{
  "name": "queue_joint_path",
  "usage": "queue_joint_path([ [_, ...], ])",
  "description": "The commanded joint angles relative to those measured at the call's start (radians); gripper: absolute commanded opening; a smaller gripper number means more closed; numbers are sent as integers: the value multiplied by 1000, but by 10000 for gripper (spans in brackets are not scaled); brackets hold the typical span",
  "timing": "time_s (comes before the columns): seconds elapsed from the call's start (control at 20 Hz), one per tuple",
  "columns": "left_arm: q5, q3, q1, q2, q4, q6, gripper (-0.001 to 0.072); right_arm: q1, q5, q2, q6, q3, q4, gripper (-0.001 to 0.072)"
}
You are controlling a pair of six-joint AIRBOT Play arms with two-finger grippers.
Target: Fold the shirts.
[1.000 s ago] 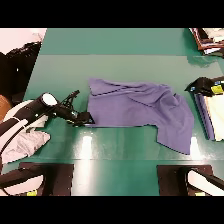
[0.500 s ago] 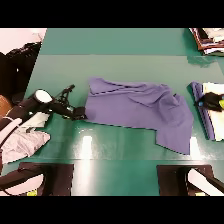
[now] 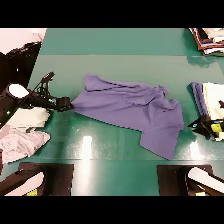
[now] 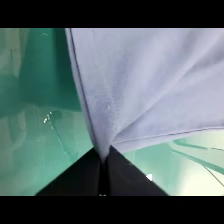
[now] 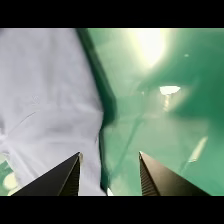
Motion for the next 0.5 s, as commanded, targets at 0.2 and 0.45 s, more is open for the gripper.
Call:
queue_joint_path([
  [0.2, -26, 2, 8, 7, 2, 4, 26, 182, -182, -99, -27, -35, 36, 296],
  [0.45, -36, 21, 9, 40, 0, 3, 26, 266, -168, -22, -38, 12, 37, 17],
])
